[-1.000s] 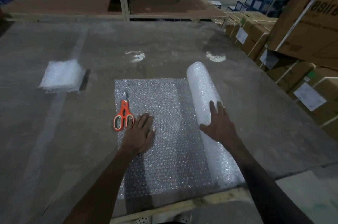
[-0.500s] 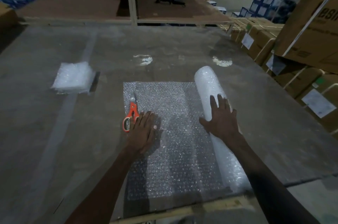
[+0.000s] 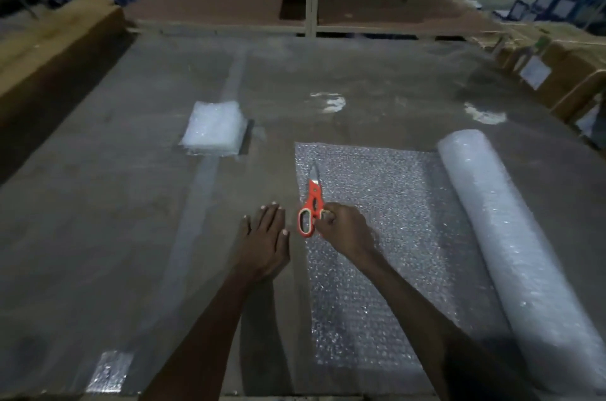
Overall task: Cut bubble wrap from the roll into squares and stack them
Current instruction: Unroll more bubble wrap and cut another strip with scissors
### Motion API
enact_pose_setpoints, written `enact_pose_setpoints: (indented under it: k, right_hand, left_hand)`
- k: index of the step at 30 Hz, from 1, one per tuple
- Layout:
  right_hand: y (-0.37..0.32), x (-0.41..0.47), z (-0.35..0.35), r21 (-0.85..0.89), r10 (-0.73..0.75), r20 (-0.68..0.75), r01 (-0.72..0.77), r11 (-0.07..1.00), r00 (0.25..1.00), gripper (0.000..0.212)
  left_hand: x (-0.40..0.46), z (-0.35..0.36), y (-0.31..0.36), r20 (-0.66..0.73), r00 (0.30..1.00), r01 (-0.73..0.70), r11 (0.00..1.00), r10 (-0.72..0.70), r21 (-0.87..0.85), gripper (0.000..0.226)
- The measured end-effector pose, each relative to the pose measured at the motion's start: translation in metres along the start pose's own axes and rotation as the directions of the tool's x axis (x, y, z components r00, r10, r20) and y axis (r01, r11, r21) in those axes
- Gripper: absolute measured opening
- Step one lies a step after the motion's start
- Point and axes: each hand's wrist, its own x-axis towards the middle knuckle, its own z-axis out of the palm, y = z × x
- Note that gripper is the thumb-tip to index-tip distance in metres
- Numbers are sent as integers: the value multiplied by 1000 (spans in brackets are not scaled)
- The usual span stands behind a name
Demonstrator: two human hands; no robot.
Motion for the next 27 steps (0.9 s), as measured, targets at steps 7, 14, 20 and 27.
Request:
enact_pose_setpoints:
  k: [7, 14, 20, 27]
  right_hand:
    - [-22, 31, 16, -160, 169, 18, -164, 973, 985, 41]
    - [-11, 43, -7, 439, 364, 187, -408, 800, 913, 16]
    - [16, -8, -28, 829, 318, 349, -449, 334, 881, 10]
    - [40, -82, -35, 885, 414, 304, -415, 210, 858, 13]
  left_hand:
    - [2, 0, -2, -7, 1000, -9, 1000, 9, -19, 61]
    - [3, -3, -1, 5, 1000, -7, 998, 8, -57, 66]
    - [0, -6, -3, 9, 999, -35, 999, 35, -21, 65]
    - [-19, -6, 34, 37, 992, -113, 987, 117, -112, 71]
